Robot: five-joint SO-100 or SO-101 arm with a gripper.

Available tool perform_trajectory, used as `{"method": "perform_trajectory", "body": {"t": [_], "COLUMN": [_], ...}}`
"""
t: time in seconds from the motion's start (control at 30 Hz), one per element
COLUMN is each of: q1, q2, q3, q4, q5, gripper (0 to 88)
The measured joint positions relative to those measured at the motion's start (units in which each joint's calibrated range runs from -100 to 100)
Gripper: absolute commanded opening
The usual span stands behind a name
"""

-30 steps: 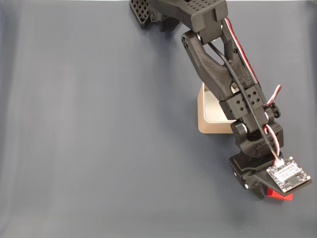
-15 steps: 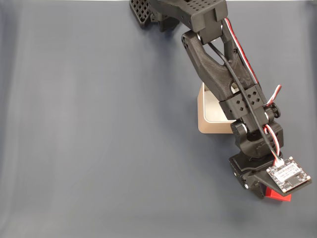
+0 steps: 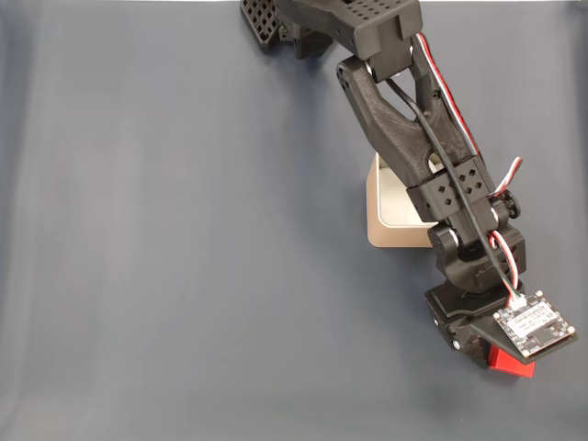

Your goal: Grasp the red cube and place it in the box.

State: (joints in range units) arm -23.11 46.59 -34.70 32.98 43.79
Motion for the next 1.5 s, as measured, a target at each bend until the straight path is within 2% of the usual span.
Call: {"method": "perform_trajectory", "body": {"t": [0.2,0.4,0.9,1.3,1.5], "q1": [0.0,0.0,-0.4,-0.4,-0.4], "q2": [0.0,0.0,0.0,0.0,0.0], "q3": [0.0,0.0,0.0,0.0,0.0], "q4": [0.6,0.6,-2.4,-5.5,-5.5], "q5": [-0.1,-0.1,-2.7,-3.0,-2.5], "gripper": [16.9,19.5,42.8,44.7,40.6]}}
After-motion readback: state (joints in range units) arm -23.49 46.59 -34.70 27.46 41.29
